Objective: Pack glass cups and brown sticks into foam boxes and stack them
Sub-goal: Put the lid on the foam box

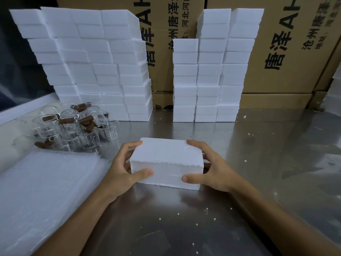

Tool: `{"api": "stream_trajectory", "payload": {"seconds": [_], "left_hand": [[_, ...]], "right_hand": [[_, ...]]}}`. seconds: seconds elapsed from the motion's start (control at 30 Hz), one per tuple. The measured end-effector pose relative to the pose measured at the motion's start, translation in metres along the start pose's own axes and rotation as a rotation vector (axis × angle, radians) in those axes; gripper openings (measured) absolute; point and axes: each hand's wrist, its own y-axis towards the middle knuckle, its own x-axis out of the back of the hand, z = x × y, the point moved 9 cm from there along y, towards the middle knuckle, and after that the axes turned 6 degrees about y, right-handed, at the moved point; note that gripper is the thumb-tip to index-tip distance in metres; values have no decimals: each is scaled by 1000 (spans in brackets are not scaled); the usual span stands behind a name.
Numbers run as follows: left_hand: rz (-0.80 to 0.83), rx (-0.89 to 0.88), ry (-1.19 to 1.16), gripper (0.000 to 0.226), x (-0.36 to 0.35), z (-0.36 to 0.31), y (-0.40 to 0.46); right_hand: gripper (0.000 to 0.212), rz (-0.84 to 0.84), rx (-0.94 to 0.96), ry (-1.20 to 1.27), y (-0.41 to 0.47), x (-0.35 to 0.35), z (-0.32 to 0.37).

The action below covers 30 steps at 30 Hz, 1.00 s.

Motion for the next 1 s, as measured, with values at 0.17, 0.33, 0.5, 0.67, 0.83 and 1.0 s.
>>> {"api": "stream_trajectory", "payload": {"seconds": [0.17,0.33,0.5,0.67,0.83,1.0], "left_hand": [[-9,-12,43,70,3,8,3],[-307,34,106,64,16,4,-2],[-396,227,-296,91,-10,8,-14],[-305,385,-569,102,-48,10,-16],[-304,434,-610,81,-37,11,-14],[-141,512,-634,89,-45,7,-17]], "right_hand": [[83,-26,29,-40,-5,0,3],[88,-187,39,21,-4,2,-1],[91,-308,30,98,-5,3,-2],[94,-334,5,-82,-12,-13,15],[104,-181,259,-516,-24,-37,62],[73,-261,676,-801,-43,-46,99]]}}
